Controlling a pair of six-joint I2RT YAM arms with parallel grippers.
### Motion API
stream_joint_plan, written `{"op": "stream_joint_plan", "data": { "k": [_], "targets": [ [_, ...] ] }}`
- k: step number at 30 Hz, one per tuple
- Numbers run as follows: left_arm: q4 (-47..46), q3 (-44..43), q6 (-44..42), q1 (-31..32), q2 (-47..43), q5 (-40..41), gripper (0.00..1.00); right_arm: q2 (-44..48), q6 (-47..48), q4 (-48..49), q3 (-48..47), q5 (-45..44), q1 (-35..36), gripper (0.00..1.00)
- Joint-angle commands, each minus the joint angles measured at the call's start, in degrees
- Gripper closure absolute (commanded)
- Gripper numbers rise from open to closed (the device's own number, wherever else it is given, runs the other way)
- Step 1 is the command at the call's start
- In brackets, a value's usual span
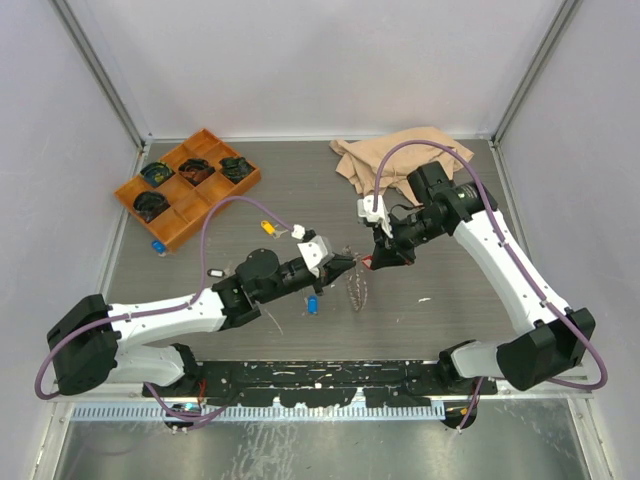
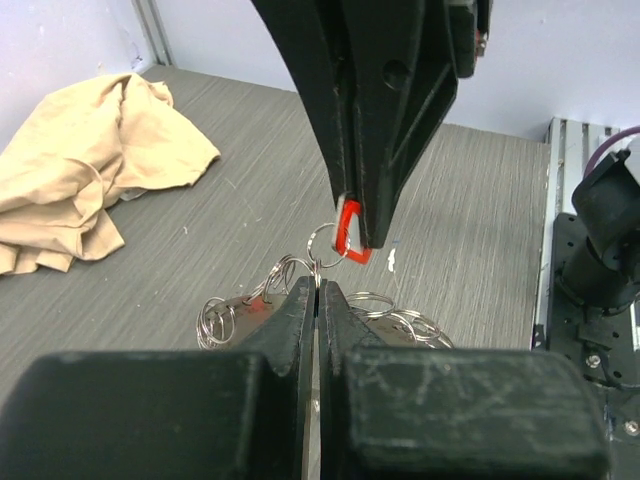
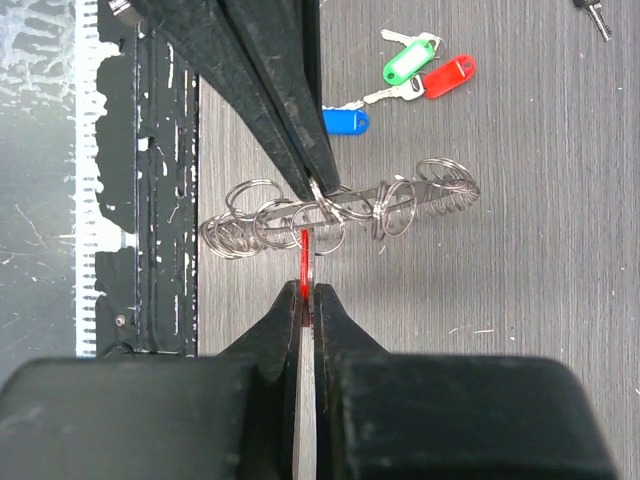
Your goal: Remove the keys from the keyring
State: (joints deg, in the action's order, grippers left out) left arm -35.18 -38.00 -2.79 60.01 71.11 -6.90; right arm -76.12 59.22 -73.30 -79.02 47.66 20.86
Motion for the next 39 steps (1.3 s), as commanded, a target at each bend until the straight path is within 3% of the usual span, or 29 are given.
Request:
{"op": "stream_joint_plan", "data": {
  "k": [1,10,27,39],
  "targets": [
    [-9.8,0.0,4.6,-1.1,-1.7,-0.8,1.0,3.2,1.9,0.4,0.2,3.8,-0.2,0.99],
    [-13.4,1.2,12.6,-3.6,-2.7,-1.4,1.0,4.2,2.4,1.0,1.8,4.0,-0.2,0.99],
    [-18.0,2.8,19.1,-4.9,-2.8,-1.4,1.0,3.7,-0.3,3.5,3.2,2.1,-0.3,0.99],
    [-19.4,2.3,25.0,-4.9,-1.1,3.8,1.0,3.2,-0.8,3.9,3.3,3.4,-0.2,0.99]
  ]
}}
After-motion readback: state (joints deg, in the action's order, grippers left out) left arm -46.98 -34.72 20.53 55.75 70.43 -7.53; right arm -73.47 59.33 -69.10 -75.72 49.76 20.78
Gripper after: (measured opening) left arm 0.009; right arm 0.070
